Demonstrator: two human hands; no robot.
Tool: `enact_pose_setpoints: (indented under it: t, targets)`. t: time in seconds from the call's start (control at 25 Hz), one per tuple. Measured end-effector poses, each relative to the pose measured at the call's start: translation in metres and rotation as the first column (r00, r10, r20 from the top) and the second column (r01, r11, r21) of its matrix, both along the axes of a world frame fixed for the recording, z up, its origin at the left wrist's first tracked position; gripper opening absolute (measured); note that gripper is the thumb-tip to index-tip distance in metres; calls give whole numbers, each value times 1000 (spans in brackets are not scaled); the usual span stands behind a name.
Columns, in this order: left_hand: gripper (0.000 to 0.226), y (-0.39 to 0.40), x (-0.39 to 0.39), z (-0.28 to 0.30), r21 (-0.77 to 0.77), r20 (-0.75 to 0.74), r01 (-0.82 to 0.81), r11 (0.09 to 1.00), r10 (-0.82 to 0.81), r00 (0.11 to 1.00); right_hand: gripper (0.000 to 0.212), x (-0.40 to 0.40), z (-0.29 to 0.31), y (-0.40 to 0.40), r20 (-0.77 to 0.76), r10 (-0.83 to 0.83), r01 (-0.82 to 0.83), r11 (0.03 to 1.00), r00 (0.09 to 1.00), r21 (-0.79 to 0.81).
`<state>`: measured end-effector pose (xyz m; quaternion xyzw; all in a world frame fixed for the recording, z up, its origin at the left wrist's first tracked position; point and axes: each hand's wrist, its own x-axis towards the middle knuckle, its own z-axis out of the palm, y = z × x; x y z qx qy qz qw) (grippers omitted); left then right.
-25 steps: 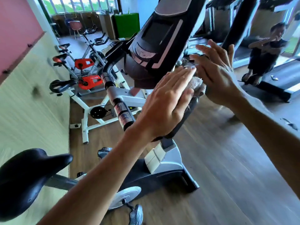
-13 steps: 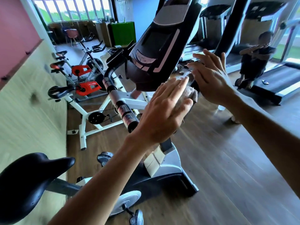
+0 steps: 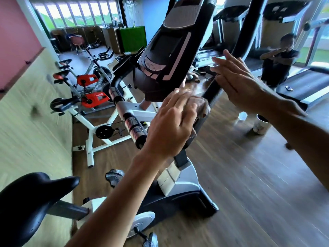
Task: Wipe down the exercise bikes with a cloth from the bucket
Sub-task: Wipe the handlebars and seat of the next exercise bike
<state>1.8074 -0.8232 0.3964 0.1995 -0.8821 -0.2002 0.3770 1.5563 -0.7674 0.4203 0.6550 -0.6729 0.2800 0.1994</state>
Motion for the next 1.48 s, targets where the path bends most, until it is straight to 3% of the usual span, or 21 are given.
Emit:
enact_pose_setpoints:
  t: [0.12, 0.24, 0.44, 0.52, 0.6, 0.72, 0.84, 1.0, 1.12, 1.28, 1.36, 1.44, 1.48]
  targets:
    - [69, 8, 11, -8, 88, 60, -57, 994, 52, 997, 47, 4, 2, 1, 36, 31, -32, 999, 999, 28]
    - [55, 0, -15, 20, 14, 128, -112, 994, 109, 986, 46, 8, 8, 3, 144, 57, -68, 995, 988, 67]
    - [45, -19, -53, 69, -35, 515, -153, 988, 149, 844, 44, 14, 14, 5, 258, 79, -96, 994, 963, 55]
    - [42, -23, -46, 60, -21, 435, -96, 995, 96, 895, 45, 20, 15, 5, 277, 42, -56, 997, 960, 44]
    - [43, -20, -29, 39, 2, 214, -9, 1000, 8, 977, 44, 25, 14, 4, 245, -29, 14, 998, 969, 61]
    - [49, -17, 2, 0, -133, 6, 102, 986, -102, 995, 39, 41, 16, 3, 267, -135, 110, 988, 954, 105]
    - [54, -14, 13, -17, -109, -2, 110, 988, -111, 994, 38, 55, 23, 5, 344, -228, 167, 966, 911, 198]
    - [44, -22, -11, 9, -54, 24, 90, 994, -89, 996, 36, 82, 23, 3, 431, -237, 169, 967, 871, 190]
    - [37, -20, 8, -9, -18, -115, 84, 996, -85, 990, 35, 113, 19, 3, 430, -306, 248, 951, 850, 186]
    - [41, -36, 67, -54, 48, -264, 198, 979, -179, 948, 35, 153, 21, 8, 403, -304, 292, 952, 863, 93]
    - [38, -51, 74, -65, 108, -232, 107, 988, -80, 969, 32, 173, 21, 3, 368, -286, 289, 956, 885, 49]
    - [42, -44, 69, -65, 58, -9, -71, 996, 72, 997, 30, 186, 10, -7, 247, -322, 308, 947, 914, 95]
    - [52, -36, 67, -65, 63, 91, -72, 995, 66, 994, 29, 191, 1, -12, 116, -384, 369, 920, 916, 128]
